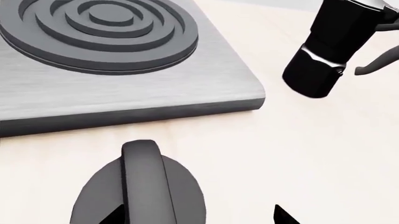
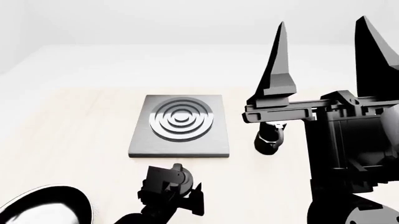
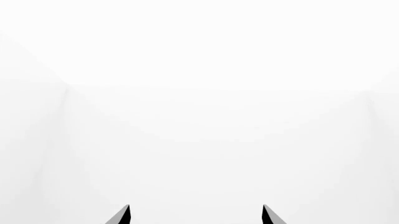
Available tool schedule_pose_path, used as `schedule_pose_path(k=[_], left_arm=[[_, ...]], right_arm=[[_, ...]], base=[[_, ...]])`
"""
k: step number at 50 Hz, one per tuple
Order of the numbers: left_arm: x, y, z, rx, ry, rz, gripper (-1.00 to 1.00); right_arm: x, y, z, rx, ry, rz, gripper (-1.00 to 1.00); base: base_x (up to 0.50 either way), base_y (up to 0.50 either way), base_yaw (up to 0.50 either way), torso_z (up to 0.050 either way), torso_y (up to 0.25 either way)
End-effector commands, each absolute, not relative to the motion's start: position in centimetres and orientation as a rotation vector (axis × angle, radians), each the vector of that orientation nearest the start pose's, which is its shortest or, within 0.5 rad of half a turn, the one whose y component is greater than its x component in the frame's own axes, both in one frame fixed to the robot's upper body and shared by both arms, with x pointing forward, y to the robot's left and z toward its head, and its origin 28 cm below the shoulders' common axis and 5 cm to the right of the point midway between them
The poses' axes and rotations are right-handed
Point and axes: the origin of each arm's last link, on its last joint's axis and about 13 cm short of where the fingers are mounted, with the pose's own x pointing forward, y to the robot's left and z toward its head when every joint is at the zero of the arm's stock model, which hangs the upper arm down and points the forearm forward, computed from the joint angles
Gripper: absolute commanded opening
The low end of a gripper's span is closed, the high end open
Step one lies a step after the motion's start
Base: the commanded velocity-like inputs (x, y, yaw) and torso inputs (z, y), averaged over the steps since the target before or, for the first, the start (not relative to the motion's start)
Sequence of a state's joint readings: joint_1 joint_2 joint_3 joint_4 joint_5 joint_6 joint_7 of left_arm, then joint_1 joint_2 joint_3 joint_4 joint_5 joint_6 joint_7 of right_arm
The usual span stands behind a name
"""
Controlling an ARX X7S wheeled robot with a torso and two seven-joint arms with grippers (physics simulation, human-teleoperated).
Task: Turn on the stove and put the moka pot on it.
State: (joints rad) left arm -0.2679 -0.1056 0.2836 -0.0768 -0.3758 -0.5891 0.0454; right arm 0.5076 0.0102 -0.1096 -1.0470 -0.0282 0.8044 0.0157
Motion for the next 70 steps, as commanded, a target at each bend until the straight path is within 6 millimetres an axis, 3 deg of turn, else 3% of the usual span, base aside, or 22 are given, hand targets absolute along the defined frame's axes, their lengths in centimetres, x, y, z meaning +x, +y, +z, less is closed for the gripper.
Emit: schedule_pose_path(k=[1, 27, 33, 43, 47, 53, 63, 70], left_arm=[[24.6, 16.3, 1.8, -0.155, 0.469, -0.411, 1.00], [23.0, 14.1, 4.2, -0.144, 0.425, -0.547, 1.00], [24.7, 14.7, 7.0, -0.154, 0.316, -0.502, 1.00], [24.8, 16.2, 13.9, -0.086, 0.028, -0.440, 1.00], [25.3, 17.4, 15.9, -0.053, -0.074, -0.366, 1.00], [25.3, 19.2, 17.4, -0.014, -0.182, -0.243, 1.00], [23.3, 21.9, 21.0, 0.039, -0.506, -0.084, 1.00], [21.2, 22.8, 22.1, 0.108, -0.659, -0.043, 1.00]], right_arm=[[19.2, -8.3, 25.2, -0.030, -0.753, 0.069, 1.00], [19.1, -8.2, 25.0, -0.026, -0.747, 0.070, 1.00], [19.1, -8.3, 24.9, -0.030, -0.744, 0.071, 1.00], [18.6, -8.3, 25.1, -0.029, -0.741, 0.073, 1.00], [18.5, -8.4, 25.2, -0.030, -0.739, 0.070, 1.00], [18.7, -8.4, 25.1, -0.031, -0.733, 0.070, 1.00], [19.0, -8.6, 25.1, -0.035, -0.727, 0.063, 1.00], [21.0, -9.3, 23.9, -0.055, -0.669, 0.022, 1.00]], base=[[0.00, 0.00, 0.00, 0.000, 0.000], [0.00, 0.00, 0.00, 0.000, 0.000], [0.00, 0.00, 0.00, 0.000, 0.000], [0.00, 0.00, 0.00, 0.000, 0.000], [0.00, 0.00, 0.00, 0.000, 0.000], [0.00, 0.00, 0.00, 0.000, 0.000], [0.00, 0.00, 0.00, 0.000, 0.000], [0.00, 0.00, 0.00, 0.000, 0.000]])
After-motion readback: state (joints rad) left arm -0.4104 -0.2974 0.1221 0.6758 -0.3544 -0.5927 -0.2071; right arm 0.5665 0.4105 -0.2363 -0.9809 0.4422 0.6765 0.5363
